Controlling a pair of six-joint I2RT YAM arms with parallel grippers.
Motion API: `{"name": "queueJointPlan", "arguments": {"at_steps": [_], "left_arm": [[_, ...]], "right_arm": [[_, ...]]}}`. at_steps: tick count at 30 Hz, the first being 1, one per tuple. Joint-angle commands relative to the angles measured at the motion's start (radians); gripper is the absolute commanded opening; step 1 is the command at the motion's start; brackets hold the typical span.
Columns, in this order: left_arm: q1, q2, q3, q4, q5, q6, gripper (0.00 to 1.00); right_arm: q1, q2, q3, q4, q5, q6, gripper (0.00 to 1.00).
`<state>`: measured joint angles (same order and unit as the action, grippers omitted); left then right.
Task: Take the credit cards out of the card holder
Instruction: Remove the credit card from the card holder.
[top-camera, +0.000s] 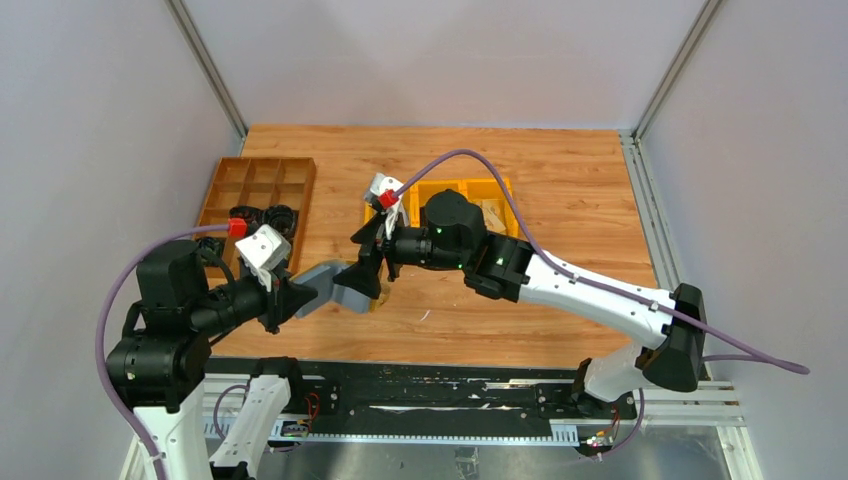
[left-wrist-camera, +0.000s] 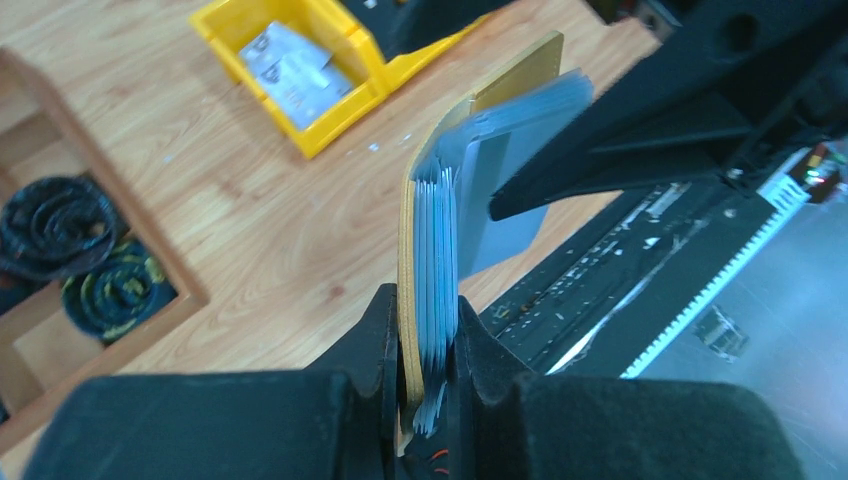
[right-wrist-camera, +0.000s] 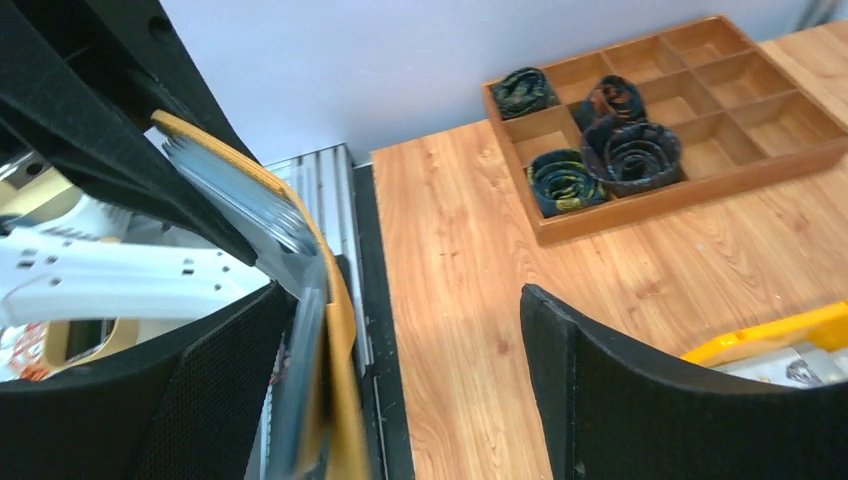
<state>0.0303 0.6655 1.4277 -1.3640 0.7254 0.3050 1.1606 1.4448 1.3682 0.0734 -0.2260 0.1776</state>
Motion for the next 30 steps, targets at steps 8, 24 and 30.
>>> {"name": "queueJointPlan", "arguments": {"at_steps": [8, 24, 30], "left_arm": [[0.0, 0.016, 0.034, -0.003, 0.242, 0.01, 0.03], [-0.003, -0.003, -0.096, -0.003, 0.374, -0.06, 0.63], [-0.002, 0.015, -0.063, -0.006, 0.382, -0.072, 0.31]], "right_arm": [[-0.147, -0.076, -0.058, 0.031, -0.609, 0.14, 0.42], [-0.22, -0.152, -0.193, 0.418, -0.685, 0.514, 0.0], [-0.217, -0.165, -0.219, 0.373, -0.61, 0.493, 0.0]]}}
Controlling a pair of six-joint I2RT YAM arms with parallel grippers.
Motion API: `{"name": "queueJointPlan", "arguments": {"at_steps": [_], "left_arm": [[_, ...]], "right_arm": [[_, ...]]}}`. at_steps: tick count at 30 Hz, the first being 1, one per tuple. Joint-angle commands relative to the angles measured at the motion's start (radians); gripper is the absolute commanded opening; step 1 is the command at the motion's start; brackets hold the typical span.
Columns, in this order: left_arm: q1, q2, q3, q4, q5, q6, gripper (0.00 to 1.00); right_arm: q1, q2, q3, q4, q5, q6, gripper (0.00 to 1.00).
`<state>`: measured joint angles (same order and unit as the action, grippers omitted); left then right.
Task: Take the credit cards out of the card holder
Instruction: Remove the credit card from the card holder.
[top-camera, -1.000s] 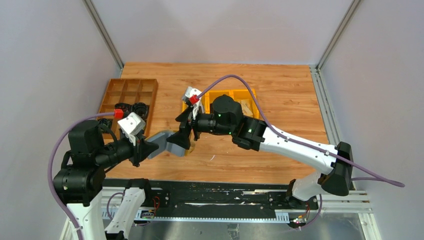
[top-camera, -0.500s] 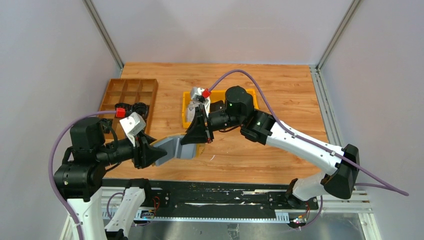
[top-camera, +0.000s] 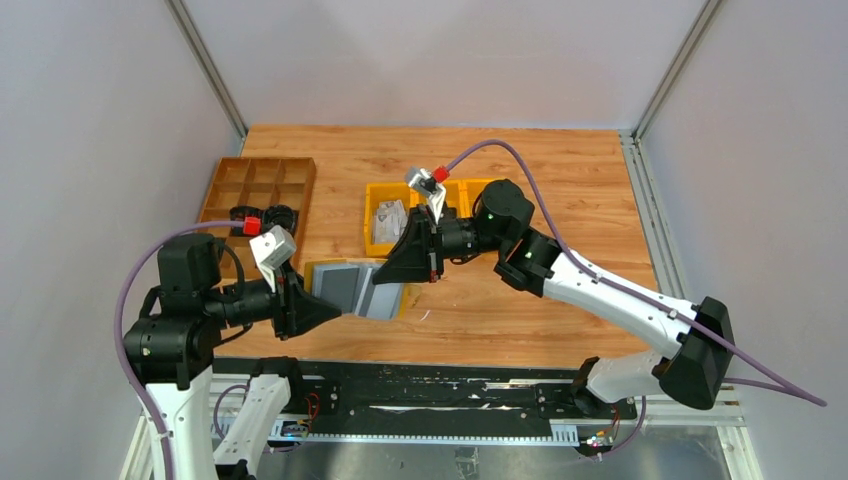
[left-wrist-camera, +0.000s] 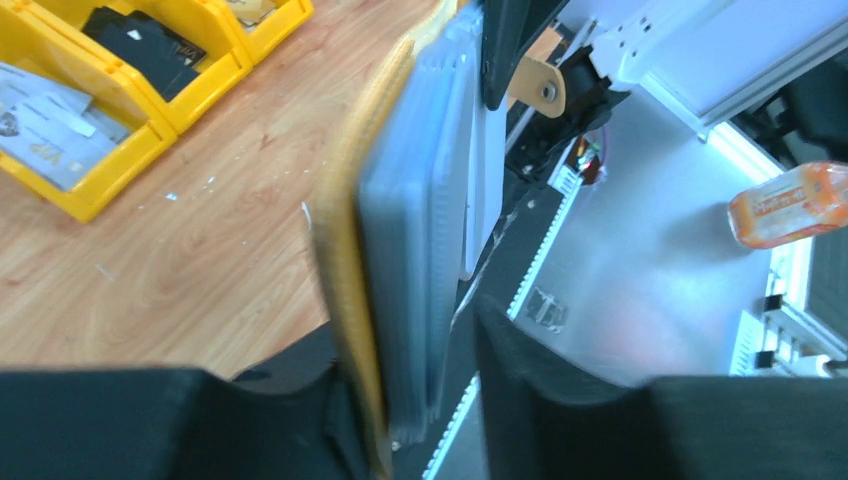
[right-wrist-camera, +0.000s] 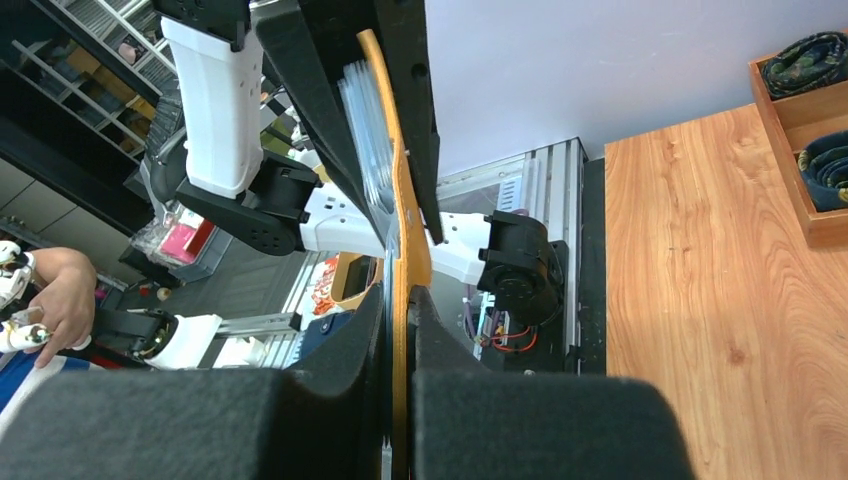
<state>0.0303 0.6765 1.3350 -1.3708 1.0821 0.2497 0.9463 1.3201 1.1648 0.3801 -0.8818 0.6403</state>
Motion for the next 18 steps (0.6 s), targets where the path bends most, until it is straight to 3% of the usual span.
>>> {"name": "queueJointPlan", "arguments": {"at_steps": [1, 3, 6, 8, 13, 18], "left_arm": [[-0.002, 0.012, 0.038, 0.001, 0.018, -0.021, 0.28], [-0.002, 0.026, 0.052, 0.002, -0.006, -0.026, 0.18], [-0.003, 0.032, 0.068, 0.021, -0.048, -0.038, 0.04], [-0.003, 0.028, 0.075, 0.036, -0.063, -0.05, 0.0], [-0.003, 0.023, 0.083, 0.061, -0.019, -0.089, 0.0], [-0.002, 0.036, 0.104, 0.06, 0.03, -0.117, 0.0]], "right_arm": [[-0.002, -0.041, -0.016, 0.055, 0.066, 0.024, 0.0], [0.002, -0.041, -0.014, 0.03, 0.097, 0.012, 0.1], [0.005, -0.053, -0.032, 0.029, 0.103, 0.009, 0.36], [0.005, -0.073, -0.051, 0.037, 0.093, 0.006, 0.45], [0.005, -0.134, -0.122, 0.068, 0.063, -0.009, 0.48], [0.005, -0.162, -0.148, 0.08, 0.059, -0.013, 0.38]]}}
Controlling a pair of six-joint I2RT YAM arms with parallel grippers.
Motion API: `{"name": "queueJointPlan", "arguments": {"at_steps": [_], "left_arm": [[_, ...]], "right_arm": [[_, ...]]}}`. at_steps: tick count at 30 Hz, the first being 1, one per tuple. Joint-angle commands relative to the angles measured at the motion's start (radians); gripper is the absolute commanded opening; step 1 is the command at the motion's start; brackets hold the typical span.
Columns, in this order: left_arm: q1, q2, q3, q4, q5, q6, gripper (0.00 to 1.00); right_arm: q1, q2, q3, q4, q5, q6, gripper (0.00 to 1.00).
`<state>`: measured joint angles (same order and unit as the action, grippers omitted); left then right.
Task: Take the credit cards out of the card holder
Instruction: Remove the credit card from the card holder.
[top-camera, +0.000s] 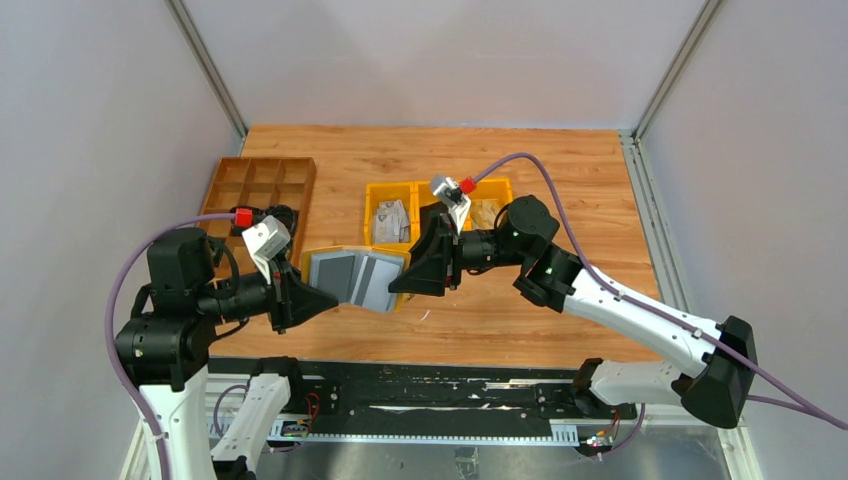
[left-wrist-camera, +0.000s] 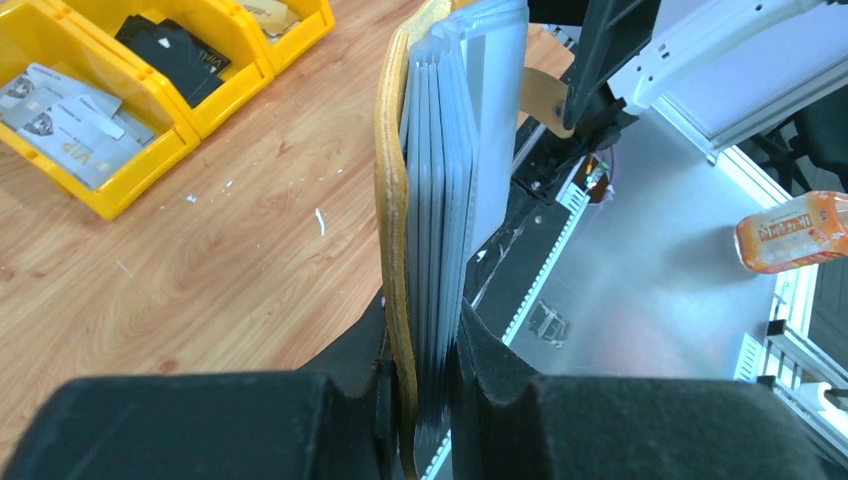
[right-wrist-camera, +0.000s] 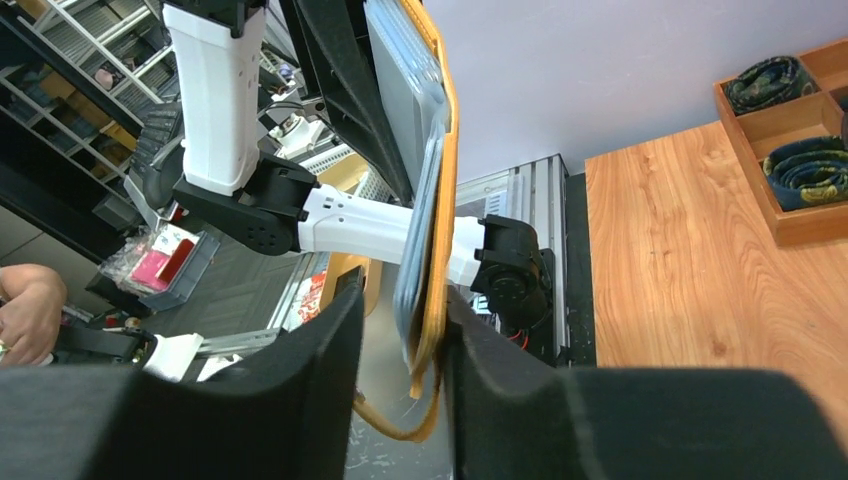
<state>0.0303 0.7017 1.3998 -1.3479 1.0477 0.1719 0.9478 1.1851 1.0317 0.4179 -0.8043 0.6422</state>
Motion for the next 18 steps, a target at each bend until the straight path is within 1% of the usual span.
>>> {"name": "queueJointPlan", "arguments": {"at_steps": [1, 3, 7, 10, 14, 16, 18], "left_arm": [[-0.002, 0.014, 0.042, 0.038, 0.07, -0.045, 0.0], [-0.003, 0.017, 0.051, 0.038, 0.081, -0.056, 0.0], [-0.003, 0.021, 0.067, 0.038, 0.089, -0.067, 0.0], [-0.003, 0.022, 0.067, 0.038, 0.102, -0.075, 0.0], [-0.003, 0.025, 0.067, 0.038, 0.113, -0.077, 0.0], [-0.003, 0.027, 0.067, 0.038, 0.117, -0.078, 0.0], [-0.003, 0.026, 0.068, 0.037, 0.122, -0.081, 0.0]], "right_arm": [[0.003, -0.027, -0.015, 0.045, -0.023, -0.015, 0.35], [0.003, -0.03, -0.016, 0.046, -0.028, -0.015, 0.3], [0.003, -0.041, -0.019, 0.044, -0.045, -0.02, 0.28], [0.003, -0.059, -0.023, 0.042, -0.064, -0.028, 0.36], [0.003, -0.08, -0.026, 0.022, -0.095, -0.047, 0.4], [0.003, -0.086, -0.027, 0.003, -0.086, -0.064, 0.37], [0.003, -0.083, -0.023, -0.011, -0.079, -0.068, 0.31]]}}
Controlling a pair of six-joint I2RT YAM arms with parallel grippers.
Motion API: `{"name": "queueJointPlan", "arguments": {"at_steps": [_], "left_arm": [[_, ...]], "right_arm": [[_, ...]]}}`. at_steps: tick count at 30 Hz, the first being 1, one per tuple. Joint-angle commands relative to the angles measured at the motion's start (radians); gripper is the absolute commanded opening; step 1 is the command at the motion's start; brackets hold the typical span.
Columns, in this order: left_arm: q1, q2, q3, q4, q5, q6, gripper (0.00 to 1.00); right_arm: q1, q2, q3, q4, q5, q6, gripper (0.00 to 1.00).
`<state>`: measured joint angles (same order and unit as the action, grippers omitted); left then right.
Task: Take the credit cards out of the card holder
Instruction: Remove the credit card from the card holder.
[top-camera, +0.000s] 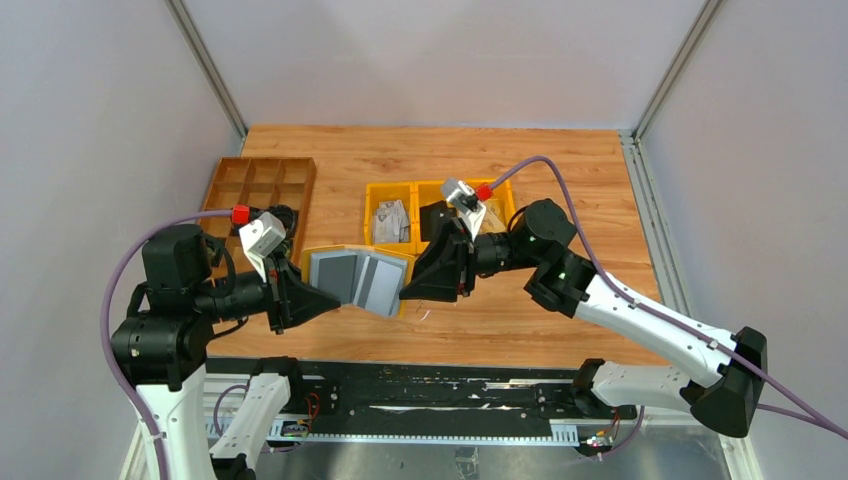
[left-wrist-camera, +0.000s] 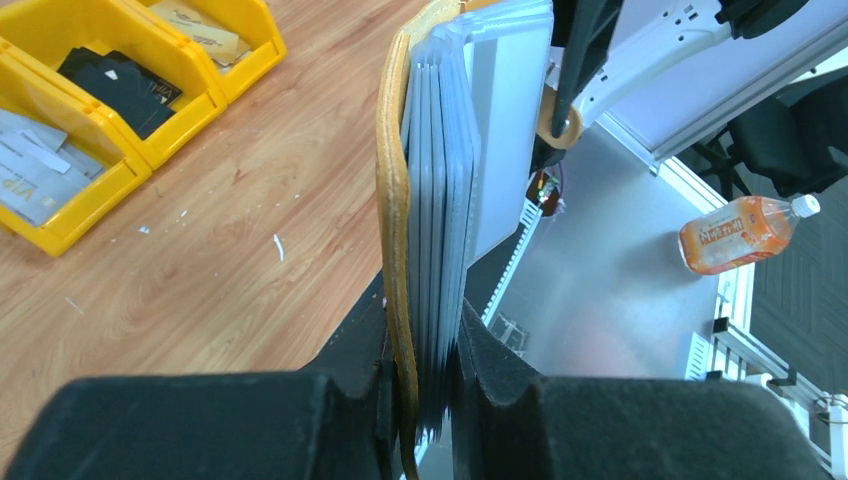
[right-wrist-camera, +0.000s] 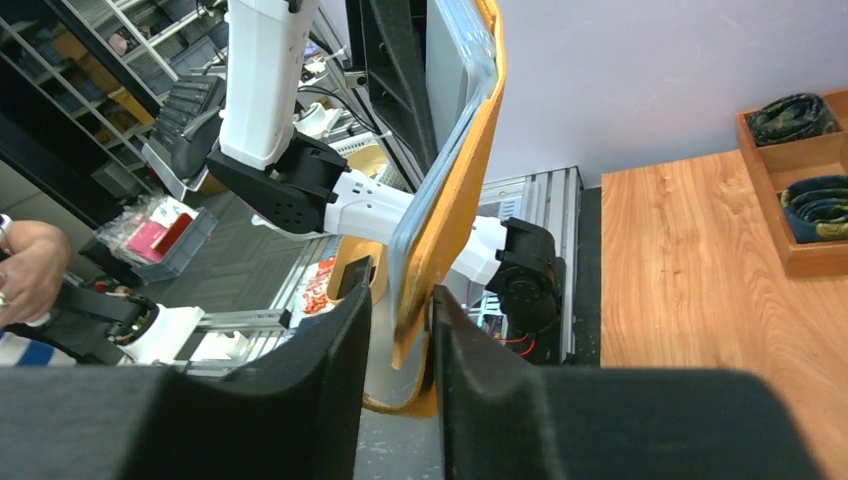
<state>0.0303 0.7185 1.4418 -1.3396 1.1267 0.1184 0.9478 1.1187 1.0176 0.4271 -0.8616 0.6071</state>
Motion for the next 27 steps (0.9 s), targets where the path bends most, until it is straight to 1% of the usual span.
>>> {"name": "queueJointPlan", "arguments": {"at_steps": [1, 3, 8, 11, 12, 13, 15, 17, 20, 22, 25, 26, 27], "left_arm": [[-0.002, 0.009, 0.026, 0.029, 0.044, -0.031, 0.0], [-0.002, 0.006, 0.031, 0.03, 0.044, -0.034, 0.0], [-0.002, 0.007, 0.05, 0.031, 0.046, -0.043, 0.0], [-0.003, 0.004, 0.052, 0.029, 0.05, -0.043, 0.0], [-0.003, 0.004, 0.052, 0.029, 0.049, -0.044, 0.0], [-0.002, 0.005, 0.053, 0.03, 0.049, -0.045, 0.0], [-0.002, 0.003, 0.052, 0.03, 0.048, -0.043, 0.0], [-0.002, 0.002, 0.054, 0.03, 0.05, -0.043, 0.0], [-0.002, 0.0, 0.052, 0.029, 0.05, -0.043, 0.0], [-0.003, -0.002, 0.051, 0.031, 0.048, -0.043, 0.0], [-0.002, 0.001, 0.057, 0.031, 0.05, -0.045, 0.0], [-0.003, 0.002, 0.056, 0.03, 0.051, -0.045, 0.0], [-0.003, 0.003, 0.056, 0.031, 0.05, -0.045, 0.0]], "right_arm": [[0.004, -0.015, -0.007, -0.019, -0.017, -0.03, 0.28], [0.003, -0.005, 0.0, -0.018, -0.011, -0.02, 0.2], [0.003, 0.001, 0.029, -0.066, 0.025, -0.038, 0.17], [0.004, -0.002, 0.033, -0.066, 0.049, -0.035, 0.17], [0.004, -0.002, 0.035, -0.071, 0.062, -0.035, 0.19], [0.005, -0.001, 0.041, -0.084, 0.087, -0.036, 0.25], [0.006, 0.006, 0.048, -0.095, 0.124, -0.034, 0.32], [0.013, 0.013, 0.051, -0.085, 0.14, -0.032, 0.35], [0.031, 0.017, 0.045, -0.048, 0.138, -0.028, 0.35], [0.037, 0.021, 0.047, -0.042, 0.135, -0.024, 0.33], [0.043, 0.017, 0.04, 0.001, 0.091, -0.006, 0.32], [0.043, 0.011, 0.03, 0.03, 0.061, 0.009, 0.3], [0.042, 0.005, 0.017, 0.066, 0.023, 0.019, 0.25]]}}
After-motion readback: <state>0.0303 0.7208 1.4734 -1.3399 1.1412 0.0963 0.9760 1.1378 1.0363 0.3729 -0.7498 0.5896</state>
